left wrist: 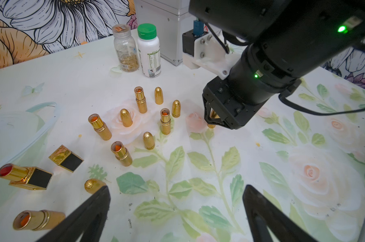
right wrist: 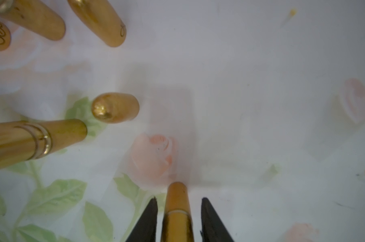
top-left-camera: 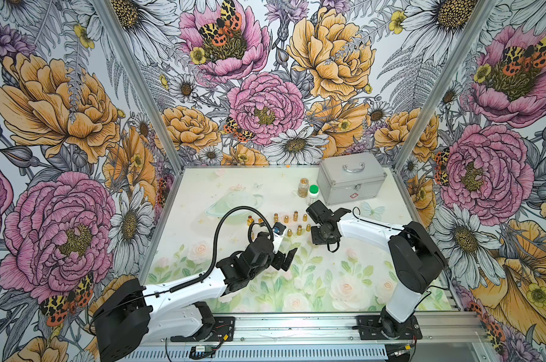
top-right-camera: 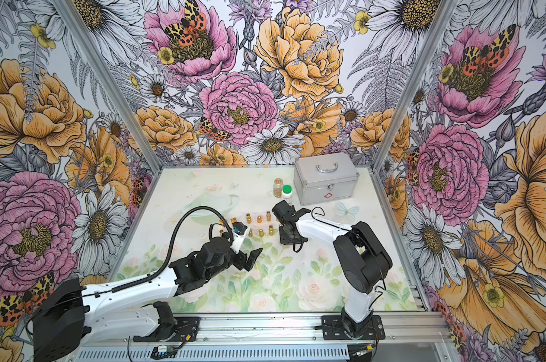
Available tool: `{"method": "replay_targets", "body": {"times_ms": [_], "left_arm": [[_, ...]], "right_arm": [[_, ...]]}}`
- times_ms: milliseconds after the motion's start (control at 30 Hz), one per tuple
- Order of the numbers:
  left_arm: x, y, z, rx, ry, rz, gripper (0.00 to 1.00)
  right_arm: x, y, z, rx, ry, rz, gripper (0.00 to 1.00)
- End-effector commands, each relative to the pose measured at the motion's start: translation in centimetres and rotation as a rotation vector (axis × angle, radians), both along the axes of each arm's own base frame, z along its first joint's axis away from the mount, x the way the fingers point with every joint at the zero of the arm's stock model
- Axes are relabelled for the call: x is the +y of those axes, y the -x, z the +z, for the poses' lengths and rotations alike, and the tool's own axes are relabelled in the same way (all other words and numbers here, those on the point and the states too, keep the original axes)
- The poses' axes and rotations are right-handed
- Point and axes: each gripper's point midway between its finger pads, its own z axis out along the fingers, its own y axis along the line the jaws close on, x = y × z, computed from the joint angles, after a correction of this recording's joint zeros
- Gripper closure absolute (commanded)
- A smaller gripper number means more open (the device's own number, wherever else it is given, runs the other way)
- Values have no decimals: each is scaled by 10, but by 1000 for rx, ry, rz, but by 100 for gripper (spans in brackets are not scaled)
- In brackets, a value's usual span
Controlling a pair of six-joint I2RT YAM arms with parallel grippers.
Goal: Open the lipstick cap
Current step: Pick up the lipstick at the center of the board.
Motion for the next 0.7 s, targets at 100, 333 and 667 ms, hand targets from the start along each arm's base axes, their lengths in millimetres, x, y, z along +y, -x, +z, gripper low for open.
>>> {"method": "replay_targets", "body": {"times_ms": [100,333,667], "left_arm": [[1,-5,14,-50,37,27,1],[4,-5,15,-60,39,36,1],[6,-6,16,-61,44,41,1]], "right_arm": [[-1,-7,-4,-16,10,4,69],[0,-6,-2,-17,3,8,73],[1,-7,6,-30,-16,14,78]]}}
